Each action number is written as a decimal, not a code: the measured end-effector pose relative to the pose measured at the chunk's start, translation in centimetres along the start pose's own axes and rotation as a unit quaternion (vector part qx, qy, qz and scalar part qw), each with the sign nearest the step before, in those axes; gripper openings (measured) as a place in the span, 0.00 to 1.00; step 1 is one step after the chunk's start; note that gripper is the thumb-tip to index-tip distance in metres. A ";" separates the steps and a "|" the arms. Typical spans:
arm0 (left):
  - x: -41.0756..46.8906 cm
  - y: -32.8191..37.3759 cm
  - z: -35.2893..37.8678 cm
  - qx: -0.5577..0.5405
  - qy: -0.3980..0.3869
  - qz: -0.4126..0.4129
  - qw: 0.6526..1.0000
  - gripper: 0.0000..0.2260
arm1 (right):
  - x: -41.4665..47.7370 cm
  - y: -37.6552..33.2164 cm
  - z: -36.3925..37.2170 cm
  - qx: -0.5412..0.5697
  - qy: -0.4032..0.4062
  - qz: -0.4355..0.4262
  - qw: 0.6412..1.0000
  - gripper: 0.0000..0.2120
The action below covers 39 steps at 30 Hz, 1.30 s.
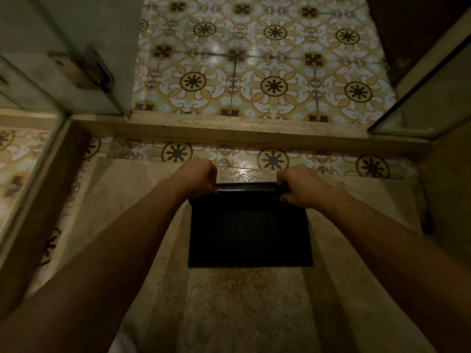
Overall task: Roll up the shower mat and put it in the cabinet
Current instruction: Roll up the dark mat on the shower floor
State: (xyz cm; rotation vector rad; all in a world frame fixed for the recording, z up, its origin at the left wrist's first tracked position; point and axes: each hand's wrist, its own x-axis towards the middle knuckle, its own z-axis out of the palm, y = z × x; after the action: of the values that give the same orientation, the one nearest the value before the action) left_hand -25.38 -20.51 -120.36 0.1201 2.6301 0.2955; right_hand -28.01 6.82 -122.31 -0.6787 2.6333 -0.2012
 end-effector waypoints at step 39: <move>-0.9 0.9 2.2 0.022 -0.169 0.003 0.985 0.26 | -3.0 -0.9 0.2 -0.024 -0.074 0.007 0.997 0.22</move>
State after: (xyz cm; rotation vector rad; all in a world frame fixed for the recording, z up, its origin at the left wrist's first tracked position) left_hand -23.53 -19.38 -121.65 0.1758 2.3005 0.2002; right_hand -25.15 7.52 -121.19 -0.6647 2.5083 -0.0805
